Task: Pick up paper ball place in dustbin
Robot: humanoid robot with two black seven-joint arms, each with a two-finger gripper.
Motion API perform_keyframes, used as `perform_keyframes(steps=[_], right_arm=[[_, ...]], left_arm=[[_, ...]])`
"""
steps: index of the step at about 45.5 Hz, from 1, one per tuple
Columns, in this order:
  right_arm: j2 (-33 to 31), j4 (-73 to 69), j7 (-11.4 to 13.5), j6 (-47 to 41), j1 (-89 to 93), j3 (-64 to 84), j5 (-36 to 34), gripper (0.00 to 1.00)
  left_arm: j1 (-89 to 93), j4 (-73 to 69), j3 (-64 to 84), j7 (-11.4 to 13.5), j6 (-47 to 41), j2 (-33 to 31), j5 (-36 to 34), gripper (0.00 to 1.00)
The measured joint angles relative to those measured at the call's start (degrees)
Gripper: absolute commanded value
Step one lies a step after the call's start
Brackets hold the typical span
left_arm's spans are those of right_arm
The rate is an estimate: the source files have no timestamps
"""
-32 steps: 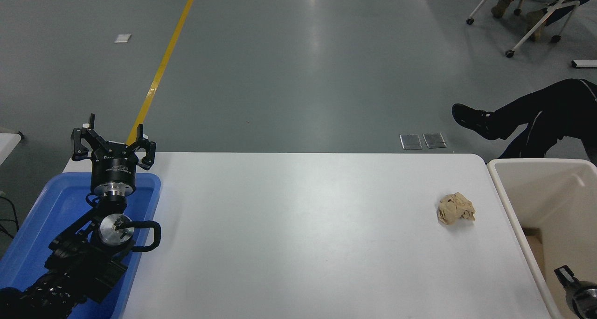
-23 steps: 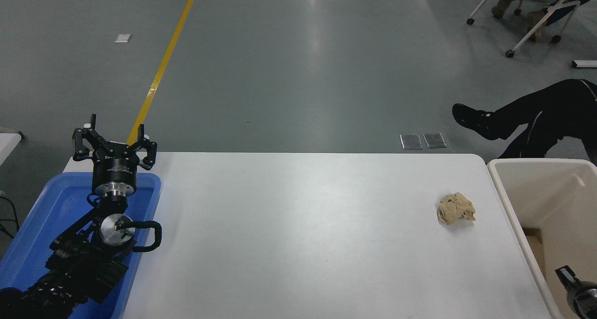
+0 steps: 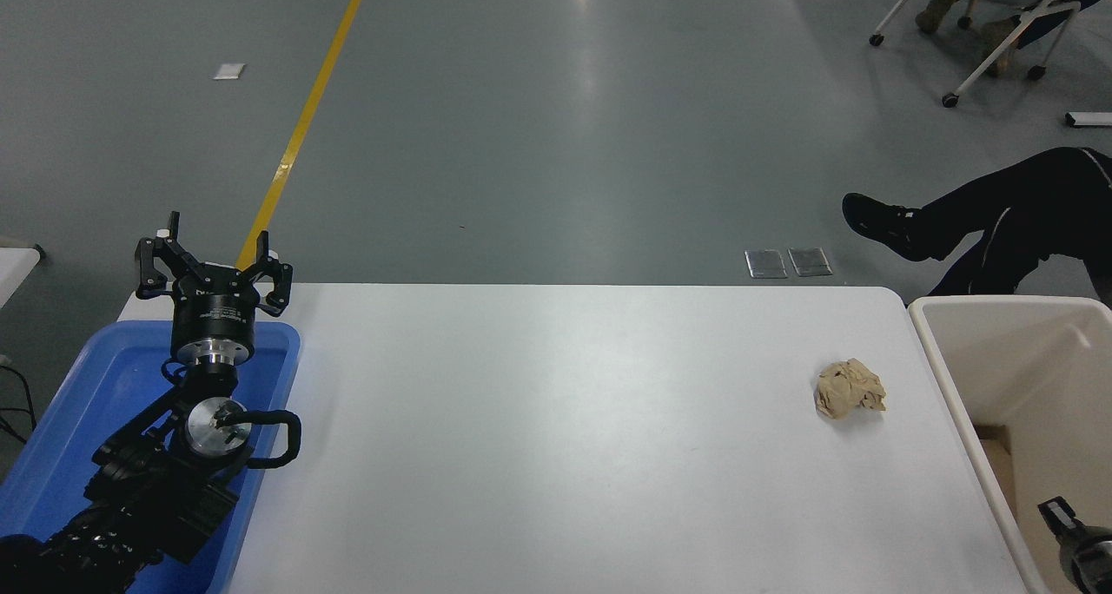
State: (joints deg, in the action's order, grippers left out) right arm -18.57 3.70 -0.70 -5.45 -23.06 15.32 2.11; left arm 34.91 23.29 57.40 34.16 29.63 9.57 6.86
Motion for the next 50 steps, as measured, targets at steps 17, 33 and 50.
perform_keyframes(steps=[17,33,50], right_arm=[[-1.7,0.8,-0.2,0.1,-1.8,0.4,0.1,0.64],[-6.3,-4.3,-0.3,0.1,-8.6,1.2,0.7,0.86],[-16.2,-28.0,-0.4,0.1,-27.9,17.2,1.9,0.87]], left_arm=[[0.0,0.0,0.0,0.0,0.0,0.0,0.0,0.99],[-0.1,0.0,0.1,0.1,0.0,0.0,0.1,0.99],[-0.1,0.0,0.1,0.1,0.0,0.0,0.1,0.99]])
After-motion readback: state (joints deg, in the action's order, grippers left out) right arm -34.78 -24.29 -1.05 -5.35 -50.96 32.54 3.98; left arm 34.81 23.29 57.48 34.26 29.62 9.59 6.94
